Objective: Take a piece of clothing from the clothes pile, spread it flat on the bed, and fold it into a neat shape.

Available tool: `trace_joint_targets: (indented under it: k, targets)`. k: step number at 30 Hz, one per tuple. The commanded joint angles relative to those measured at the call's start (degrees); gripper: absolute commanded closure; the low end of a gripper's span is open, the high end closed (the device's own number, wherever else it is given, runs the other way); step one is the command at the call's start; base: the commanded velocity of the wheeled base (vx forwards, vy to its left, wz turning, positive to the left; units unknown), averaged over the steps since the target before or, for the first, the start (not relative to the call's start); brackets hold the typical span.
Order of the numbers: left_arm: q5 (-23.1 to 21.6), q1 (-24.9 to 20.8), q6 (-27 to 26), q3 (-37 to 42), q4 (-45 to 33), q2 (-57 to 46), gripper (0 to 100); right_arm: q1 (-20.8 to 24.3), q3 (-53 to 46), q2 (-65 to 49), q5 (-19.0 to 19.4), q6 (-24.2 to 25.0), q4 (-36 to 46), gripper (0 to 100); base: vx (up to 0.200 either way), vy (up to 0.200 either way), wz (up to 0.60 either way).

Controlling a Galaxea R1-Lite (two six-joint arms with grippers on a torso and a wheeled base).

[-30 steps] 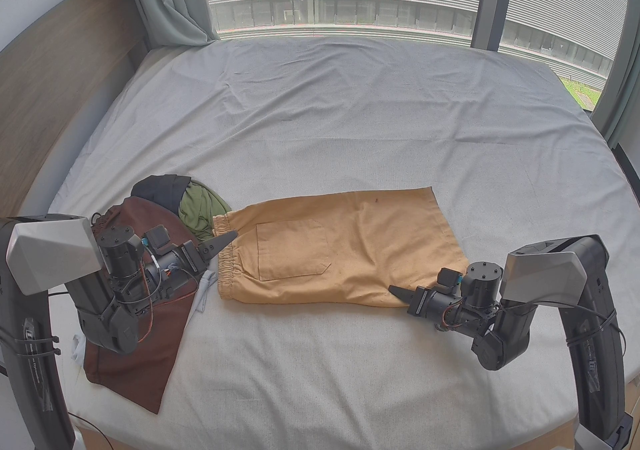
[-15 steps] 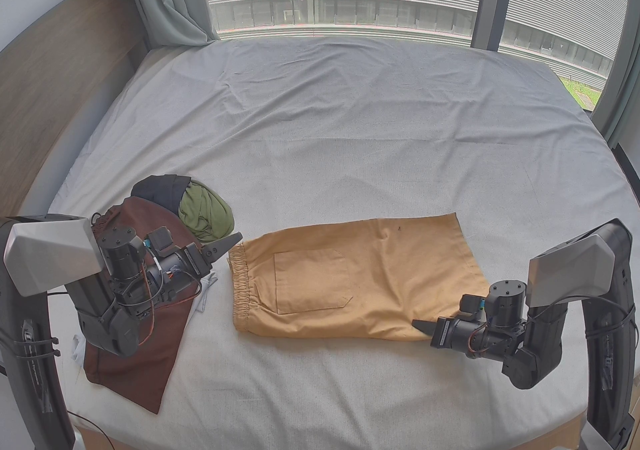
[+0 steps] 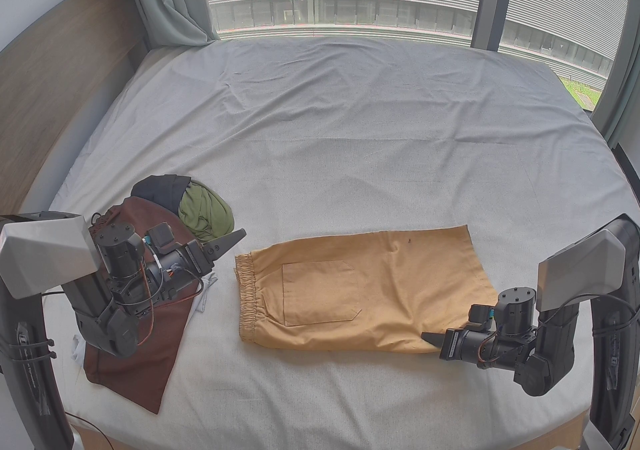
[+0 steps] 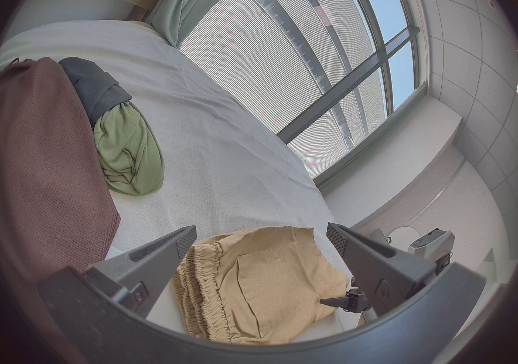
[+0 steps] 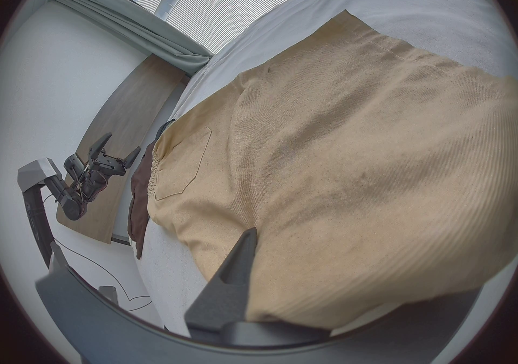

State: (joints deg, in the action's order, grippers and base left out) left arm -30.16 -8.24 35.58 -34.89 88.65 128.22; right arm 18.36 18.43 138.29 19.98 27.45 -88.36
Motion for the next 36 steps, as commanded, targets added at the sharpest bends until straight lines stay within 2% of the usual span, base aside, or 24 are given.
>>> trace_joint_targets:
  k: [1, 7, 12, 18, 21, 22, 25, 36]
  targets:
    - [-0.1, -0.2, -0.1, 0.0, 0.0, -0.1, 0, 0.0, -0.2, 0.0, 0.1, -0.4, -0.1, 0, 0.000, 0.000, 0.00]
    - [0.1, -0.2, -0.5, -0.6, 0.0, 0.2, 0, 0.4, -3.0, 0.0, 0.1, -1.4, 0.0, 0, 0.000, 0.000, 0.00]
    - [-0.5, 0.3, -4.0, -1.0, 0.0, 0.5, 0, 1.5, -7.2, -0.1, 0.7, -3.4, 0.1, 0, 0.000, 0.000, 0.00]
    - [-6.5, 1.1, -6.2, 0.1, 0.0, 0.4, 0, 2.6, -11.9, -1.9, 5.5, -7.8, -0.1, 0, 0.000, 0.000, 0.00]
    - [-7.9, 1.9, -8.0, 0.1, 0.0, 0.5, 0, 2.8, -12.7, -3.7, 7.3, -8.3, -0.1, 0, 0.000, 0.000, 0.00]
    - [-9.2, 2.1, -9.0, 0.3, 0.0, 0.5, 0, 2.9, -13.6, -5.4, 9.0, -8.5, -0.1, 0, 0.000, 0.000, 0.00]
    - [-9.7, 2.2, -9.0, 0.7, 0.0, 0.3, 0, 3.3, -14.1, -8.1, 11.2, -8.5, -0.1, 0, 0.000, 0.000, 0.00]
    - [-10.6, 1.7, -6.4, 2.5, 0.0, -2.1, 0, 2.5, -11.8, -14.8, 14.6, -8.2, -0.1, 0, 0.000, 0.000, 0.00]
